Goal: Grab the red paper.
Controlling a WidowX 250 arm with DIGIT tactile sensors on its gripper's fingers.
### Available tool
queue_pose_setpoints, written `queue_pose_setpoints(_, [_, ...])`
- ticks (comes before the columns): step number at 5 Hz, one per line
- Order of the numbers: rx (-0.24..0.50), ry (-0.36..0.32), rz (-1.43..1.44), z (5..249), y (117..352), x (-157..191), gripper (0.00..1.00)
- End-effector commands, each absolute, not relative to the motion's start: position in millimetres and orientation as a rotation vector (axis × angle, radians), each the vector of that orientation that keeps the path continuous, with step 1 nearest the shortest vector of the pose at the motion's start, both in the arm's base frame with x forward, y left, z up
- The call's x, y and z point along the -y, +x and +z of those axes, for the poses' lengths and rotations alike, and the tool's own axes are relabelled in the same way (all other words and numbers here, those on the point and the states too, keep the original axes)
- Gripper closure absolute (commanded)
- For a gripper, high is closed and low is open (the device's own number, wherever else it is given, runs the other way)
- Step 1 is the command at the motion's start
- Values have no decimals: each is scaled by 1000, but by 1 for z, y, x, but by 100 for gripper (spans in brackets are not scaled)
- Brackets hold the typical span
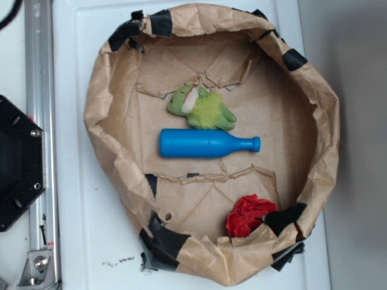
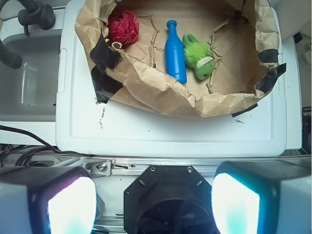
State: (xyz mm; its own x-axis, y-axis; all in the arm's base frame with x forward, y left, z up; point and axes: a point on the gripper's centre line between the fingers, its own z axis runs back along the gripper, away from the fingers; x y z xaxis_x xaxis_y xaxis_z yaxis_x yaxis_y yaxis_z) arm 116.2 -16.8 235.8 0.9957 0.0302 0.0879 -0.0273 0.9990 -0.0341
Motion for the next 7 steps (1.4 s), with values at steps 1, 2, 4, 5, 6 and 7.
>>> queue_pose_setpoints(1, [88, -33, 29, 236, 116, 17, 0])
queue_pose_setpoints(2, [312, -216, 12, 186, 166, -10, 0])
queue_pose_setpoints(4, [290, -156, -412, 134, 268, -19, 0])
queue_pose_setpoints(5, [307, -76, -496, 124, 292, -16, 0])
queue_pose_setpoints(6, [295, -65, -621, 110, 294, -2, 0])
queue_pose_setpoints(7, [292, -117, -644, 99, 297, 2, 0])
